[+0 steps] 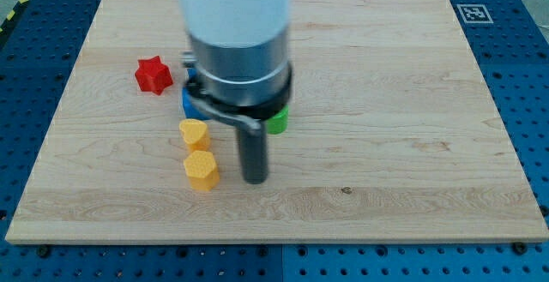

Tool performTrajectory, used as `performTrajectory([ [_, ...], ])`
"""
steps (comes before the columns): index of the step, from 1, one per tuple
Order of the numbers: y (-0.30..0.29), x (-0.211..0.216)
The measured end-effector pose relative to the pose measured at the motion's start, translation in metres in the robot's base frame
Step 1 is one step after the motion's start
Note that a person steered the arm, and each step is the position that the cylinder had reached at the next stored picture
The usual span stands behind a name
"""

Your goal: Move the green circle towards the bottom center

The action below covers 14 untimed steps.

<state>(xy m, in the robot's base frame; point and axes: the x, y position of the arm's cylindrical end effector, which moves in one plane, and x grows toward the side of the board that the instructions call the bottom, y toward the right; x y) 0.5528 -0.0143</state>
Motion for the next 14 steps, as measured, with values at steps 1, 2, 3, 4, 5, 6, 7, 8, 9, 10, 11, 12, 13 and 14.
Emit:
performTrajectory([
  [1, 0.05, 0.0],
  [2, 0.08, -0.023],
  [3, 0.082, -0.077],
  [4, 0.081, -0.125],
  [5, 0.081, -0.125],
  [6, 0.051, -0.125],
  [7, 0.02, -0.125],
  [8, 0.02, -0.125],
  [9, 0.013, -0.119],
  [10, 0.013, -0.107],
  [11, 0.013, -0.099],
  [12, 0.013, -0.092],
  [13, 0.013, -0.087],
  [14, 0.013, -0.082],
])
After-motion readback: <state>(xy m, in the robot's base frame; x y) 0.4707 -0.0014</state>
